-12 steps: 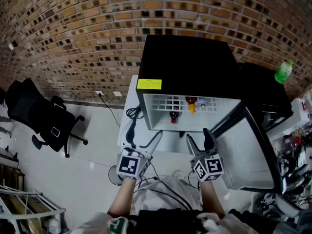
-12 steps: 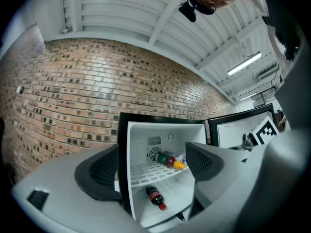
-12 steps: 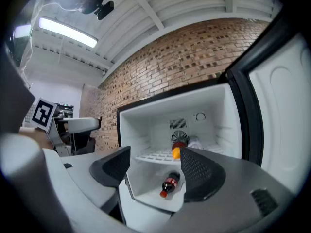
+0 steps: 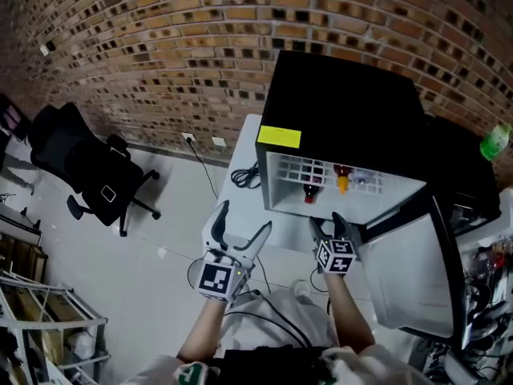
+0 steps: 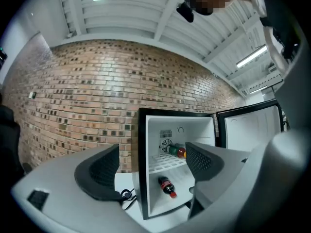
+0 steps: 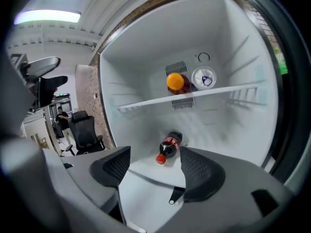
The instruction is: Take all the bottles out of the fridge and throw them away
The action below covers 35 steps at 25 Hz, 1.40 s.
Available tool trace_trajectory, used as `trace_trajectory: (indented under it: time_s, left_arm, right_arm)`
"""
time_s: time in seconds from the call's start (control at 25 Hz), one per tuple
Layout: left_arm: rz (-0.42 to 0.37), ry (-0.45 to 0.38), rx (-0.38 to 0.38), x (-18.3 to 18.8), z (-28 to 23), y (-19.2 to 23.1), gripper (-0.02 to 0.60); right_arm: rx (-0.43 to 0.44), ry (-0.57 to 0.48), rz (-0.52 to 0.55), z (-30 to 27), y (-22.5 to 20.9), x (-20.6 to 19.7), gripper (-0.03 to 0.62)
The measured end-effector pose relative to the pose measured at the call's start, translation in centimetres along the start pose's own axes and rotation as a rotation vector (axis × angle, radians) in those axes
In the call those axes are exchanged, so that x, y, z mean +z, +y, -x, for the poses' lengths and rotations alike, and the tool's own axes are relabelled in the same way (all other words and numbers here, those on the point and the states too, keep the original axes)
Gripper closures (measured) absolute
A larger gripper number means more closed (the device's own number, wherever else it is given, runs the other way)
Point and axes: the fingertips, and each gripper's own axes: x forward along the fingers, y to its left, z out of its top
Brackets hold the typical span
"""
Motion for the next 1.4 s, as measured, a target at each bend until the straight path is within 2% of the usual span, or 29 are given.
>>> trace_trajectory:
  time_s: [0.28,0.44,0.56,0.68,0.8,0.84,0.88,0.96,1.0,1.24,1.4]
  left_arm:
    - [0.017,0.031,0.093,-1.1,2.4,1.8,0.173]
    - [0.043,0.040,0.174,-1.7,4.1,3.6,0.173]
    - [0.056,0.060,0.233,-2.1,5.6,5.0,0.175]
    - [0.063,0.077,0.281,-2.5,7.0,6.1,0.175]
    - [0.071,0.079,0.320,-2.6,8.0,7.2,0.175]
    - [0.073,0.077,0.328,-2.6,8.3,7.4,0.175]
    - [0.074,0.075,0.333,-2.7,8.5,7.5,0.175]
    - [0.075,0.072,0.335,-2.8,8.7,7.5,0.175]
    - [0.076,0.071,0.331,-2.8,8.8,7.5,0.175]
    - [0.089,0.063,0.275,-3.0,8.3,6.8,0.175]
    - [0.089,0.065,0.211,-3.3,7.1,5.8,0.175]
  right_arm:
    - [-0.008,0.084,-0.049,-9.7,-2.7,-0.8,0.238]
    - [-0.085,0.152,-0.056,-14.5,-5.0,-0.9,0.233]
    - [-0.116,0.198,-0.079,-17.0,-5.3,-0.6,0.188]
    - [-0.113,0.233,-0.111,-19.0,-5.3,-2.3,0.154]
    - [-0.171,0.175,-0.006,-20.4,-6.2,-0.3,0.168]
    - [-0.179,0.165,0.017,-20.8,-6.5,-0.1,0.213]
    - [-0.161,0.202,-0.009,-20.9,-6.0,-1.0,0.238]
    - [-0.096,0.305,-0.103,-20.3,-3.6,-3.3,0.246]
    - [-0.081,0.313,-0.112,-19.8,-3.0,-3.5,0.249]
    - [-0.059,0.208,-0.077,-15.7,-3.3,-4.6,0.255]
    - [-0.035,0.148,-0.102,-10.8,-3.1,-5.5,0.256]
